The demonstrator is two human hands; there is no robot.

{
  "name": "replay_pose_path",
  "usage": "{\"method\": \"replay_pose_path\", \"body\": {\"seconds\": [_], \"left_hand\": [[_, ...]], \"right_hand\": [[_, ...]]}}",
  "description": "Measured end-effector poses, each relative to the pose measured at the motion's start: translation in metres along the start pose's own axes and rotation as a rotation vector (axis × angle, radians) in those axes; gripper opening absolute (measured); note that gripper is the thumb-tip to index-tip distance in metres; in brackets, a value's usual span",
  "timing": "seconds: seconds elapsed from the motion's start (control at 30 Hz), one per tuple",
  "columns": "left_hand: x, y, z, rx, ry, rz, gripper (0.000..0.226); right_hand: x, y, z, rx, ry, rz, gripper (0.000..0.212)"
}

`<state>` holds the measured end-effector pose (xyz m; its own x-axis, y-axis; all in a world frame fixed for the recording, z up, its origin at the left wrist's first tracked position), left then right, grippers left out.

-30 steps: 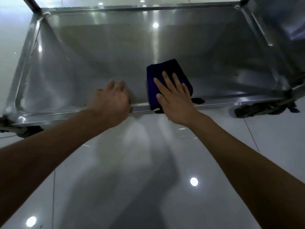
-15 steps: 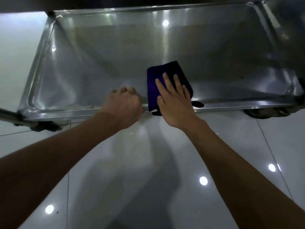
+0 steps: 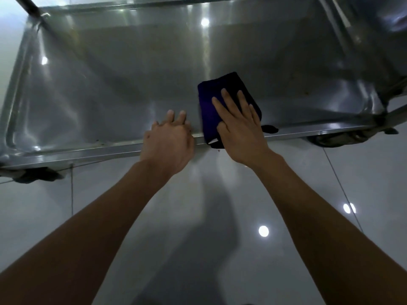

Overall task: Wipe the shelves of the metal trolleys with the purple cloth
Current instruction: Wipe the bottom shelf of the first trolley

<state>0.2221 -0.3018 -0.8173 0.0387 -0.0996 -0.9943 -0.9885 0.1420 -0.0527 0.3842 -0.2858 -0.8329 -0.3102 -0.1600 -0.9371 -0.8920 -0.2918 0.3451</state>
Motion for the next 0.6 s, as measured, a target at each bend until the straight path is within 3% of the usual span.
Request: {"method": "replay_pose_path", "body": {"seconds": [0.13,0.27,0.43,0.6], "left_hand": [[-0.001,0.006,-0.008,-0.008,0.011,0.002,0.036],[-0.013,0.011,-0.021,0.062,-0.065,-0.006,0.026],[-0.008,0.02,-0.026,0.008,-0.005,-0.007,0.035],[-0.001,0.013,-0.026,-0.062,0.085,0.153,0.035]], "right_hand": [[0.0,0.004,-0.009,0.006,0.009,0.007,0.063],[0.006,0.022,-0.015,0.022,0.035,0.008,0.058],[0.011,0.045,-0.01,-0.003,0.086,-0.037,0.059],[0.017,0.046,-0.011,-0.021,0.061,-0.054,0.059]]}}
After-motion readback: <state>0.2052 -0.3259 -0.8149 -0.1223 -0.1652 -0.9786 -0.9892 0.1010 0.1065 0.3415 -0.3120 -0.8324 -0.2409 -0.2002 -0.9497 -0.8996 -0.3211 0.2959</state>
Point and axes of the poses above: each hand's wrist, its own z-axis towards the middle knuckle, its own x-axis out of the palm, y = z × x, the point moved 6 cm from there along z, towards the middle knuckle, and after that the axes turned 5 degrees about -x, right-handed, at the moved point
